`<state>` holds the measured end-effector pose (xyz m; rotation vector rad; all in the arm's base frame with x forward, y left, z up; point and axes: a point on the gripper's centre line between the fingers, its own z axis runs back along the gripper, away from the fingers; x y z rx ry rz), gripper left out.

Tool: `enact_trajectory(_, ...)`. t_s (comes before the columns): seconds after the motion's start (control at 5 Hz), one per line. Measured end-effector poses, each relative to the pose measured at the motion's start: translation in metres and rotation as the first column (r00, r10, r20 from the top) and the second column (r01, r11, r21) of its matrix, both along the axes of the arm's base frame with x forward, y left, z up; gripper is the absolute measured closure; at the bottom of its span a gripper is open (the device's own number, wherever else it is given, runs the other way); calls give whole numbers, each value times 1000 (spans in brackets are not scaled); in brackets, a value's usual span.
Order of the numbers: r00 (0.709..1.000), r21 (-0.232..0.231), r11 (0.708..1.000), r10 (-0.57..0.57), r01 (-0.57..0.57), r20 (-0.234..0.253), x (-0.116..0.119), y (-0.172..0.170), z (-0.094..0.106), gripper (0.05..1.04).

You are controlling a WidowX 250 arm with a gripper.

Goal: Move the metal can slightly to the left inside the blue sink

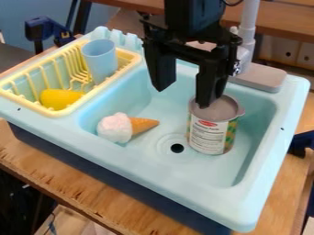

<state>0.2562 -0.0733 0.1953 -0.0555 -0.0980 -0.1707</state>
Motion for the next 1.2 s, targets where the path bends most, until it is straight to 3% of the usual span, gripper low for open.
enact_trajectory(0.2,1000,6,1000,3,-3,-24,0,0,-7,83)
enact_trajectory(0.6,1000,40,999,-2,2,0,15,-22,-10,83)
enact_trajectory(0.8,999,51,998,-35,36,-14,23,-35,-22,83)
enact_trajectory(1.0,999,107,994,-11,15,-39,33,-36,-37,83)
enact_trajectory(1.2,1000,134,991,11,-9,-15,47,-37,-40,83)
